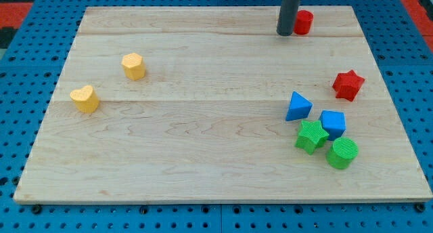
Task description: Slide the red star closer to the red circle
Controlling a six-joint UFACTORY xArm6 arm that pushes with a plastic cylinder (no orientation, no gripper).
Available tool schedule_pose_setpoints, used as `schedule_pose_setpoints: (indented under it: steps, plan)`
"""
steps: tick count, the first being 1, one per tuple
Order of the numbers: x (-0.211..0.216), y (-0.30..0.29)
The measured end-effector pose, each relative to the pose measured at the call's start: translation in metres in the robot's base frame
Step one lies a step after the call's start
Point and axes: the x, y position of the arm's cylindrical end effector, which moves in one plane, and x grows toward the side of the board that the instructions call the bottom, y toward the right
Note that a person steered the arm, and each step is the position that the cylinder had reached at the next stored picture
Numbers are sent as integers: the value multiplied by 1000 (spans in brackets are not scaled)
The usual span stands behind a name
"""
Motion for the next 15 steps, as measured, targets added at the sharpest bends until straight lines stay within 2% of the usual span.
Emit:
schedule_pose_setpoints:
  steps: [2, 3, 4, 5, 6, 7, 8, 9, 10, 11, 12, 13, 14, 15]
  plan:
    - [-10, 38]
    - [36, 105]
    - [107, 185]
    - [166, 161]
    - [119, 94]
    - [88, 68]
    - [127, 70]
    - [116, 22]
    - [52, 15]
    - [68, -13]
    - [58, -40]
    - [12, 46]
    - [14, 58]
    - [62, 21]
